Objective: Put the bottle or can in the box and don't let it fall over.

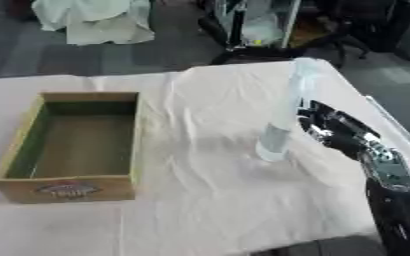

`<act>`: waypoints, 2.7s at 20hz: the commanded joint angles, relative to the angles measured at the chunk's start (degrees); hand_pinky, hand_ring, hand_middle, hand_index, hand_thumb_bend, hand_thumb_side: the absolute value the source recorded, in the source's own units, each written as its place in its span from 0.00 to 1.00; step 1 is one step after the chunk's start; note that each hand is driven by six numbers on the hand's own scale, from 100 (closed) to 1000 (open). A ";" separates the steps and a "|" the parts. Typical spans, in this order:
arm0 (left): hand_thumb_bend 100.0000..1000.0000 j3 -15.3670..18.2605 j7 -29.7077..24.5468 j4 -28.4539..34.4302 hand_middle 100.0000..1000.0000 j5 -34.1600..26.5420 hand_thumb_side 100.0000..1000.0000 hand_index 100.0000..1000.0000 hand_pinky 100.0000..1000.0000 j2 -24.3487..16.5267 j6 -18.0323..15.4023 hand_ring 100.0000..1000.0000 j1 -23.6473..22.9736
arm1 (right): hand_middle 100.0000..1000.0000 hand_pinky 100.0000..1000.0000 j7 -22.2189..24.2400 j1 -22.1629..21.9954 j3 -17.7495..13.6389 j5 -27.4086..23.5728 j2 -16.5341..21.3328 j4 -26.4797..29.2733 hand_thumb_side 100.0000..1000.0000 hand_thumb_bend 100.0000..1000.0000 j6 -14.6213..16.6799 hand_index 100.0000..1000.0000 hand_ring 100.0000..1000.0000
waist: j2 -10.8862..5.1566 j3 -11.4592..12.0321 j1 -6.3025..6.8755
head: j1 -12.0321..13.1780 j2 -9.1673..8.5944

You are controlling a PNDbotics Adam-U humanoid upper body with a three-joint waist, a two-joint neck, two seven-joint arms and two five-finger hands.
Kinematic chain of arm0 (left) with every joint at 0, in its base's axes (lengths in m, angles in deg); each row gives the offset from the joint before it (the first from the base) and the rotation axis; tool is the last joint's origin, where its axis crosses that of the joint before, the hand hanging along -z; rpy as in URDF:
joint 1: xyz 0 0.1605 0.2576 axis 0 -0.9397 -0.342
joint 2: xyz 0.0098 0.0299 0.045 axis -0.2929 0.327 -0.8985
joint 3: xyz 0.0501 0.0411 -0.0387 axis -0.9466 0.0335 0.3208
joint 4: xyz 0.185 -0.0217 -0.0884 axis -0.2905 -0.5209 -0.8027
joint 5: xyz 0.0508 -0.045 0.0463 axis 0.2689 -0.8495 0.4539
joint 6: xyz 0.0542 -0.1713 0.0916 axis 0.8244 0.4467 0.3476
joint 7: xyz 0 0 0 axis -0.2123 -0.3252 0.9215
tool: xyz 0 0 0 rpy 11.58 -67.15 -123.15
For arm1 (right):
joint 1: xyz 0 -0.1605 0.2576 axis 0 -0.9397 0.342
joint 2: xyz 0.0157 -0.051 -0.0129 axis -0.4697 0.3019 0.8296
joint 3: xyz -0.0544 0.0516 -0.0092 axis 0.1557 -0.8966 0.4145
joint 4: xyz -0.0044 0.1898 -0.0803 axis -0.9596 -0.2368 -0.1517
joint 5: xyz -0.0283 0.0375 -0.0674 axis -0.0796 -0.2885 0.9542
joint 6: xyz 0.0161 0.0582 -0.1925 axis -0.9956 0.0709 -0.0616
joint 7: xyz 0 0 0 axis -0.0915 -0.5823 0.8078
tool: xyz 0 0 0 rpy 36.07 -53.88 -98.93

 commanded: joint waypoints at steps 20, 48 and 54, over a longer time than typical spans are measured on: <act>0.00 0.22 -0.44 0.58 1.00 0.20 0.80 0.75 1.00 -0.79 0.10 1.00 0.81 | 1.00 1.00 -2.25 2.04 0.76 1.20 -0.06 2.92 0.41 0.00 -1.73 1.00 1.00 | -0.25 0.05 0.19 | -0.38 -1.05; 0.00 0.18 -0.97 0.54 1.00 0.57 0.80 0.75 1.00 -0.76 0.12 1.00 0.73 | 1.00 1.00 -3.33 2.17 1.60 -0.91 -1.22 4.78 0.41 0.00 -5.19 1.00 1.00 | -0.08 -0.01 0.25 | -0.70 -1.30; 0.00 0.21 -1.03 0.48 1.00 0.57 0.80 0.75 1.00 -0.79 0.14 1.00 0.68 | 1.00 1.00 -3.34 2.19 1.08 -1.04 -1.16 6.41 0.41 0.00 -4.95 1.00 1.00 | -0.24 -0.14 0.21 | -0.63 -1.44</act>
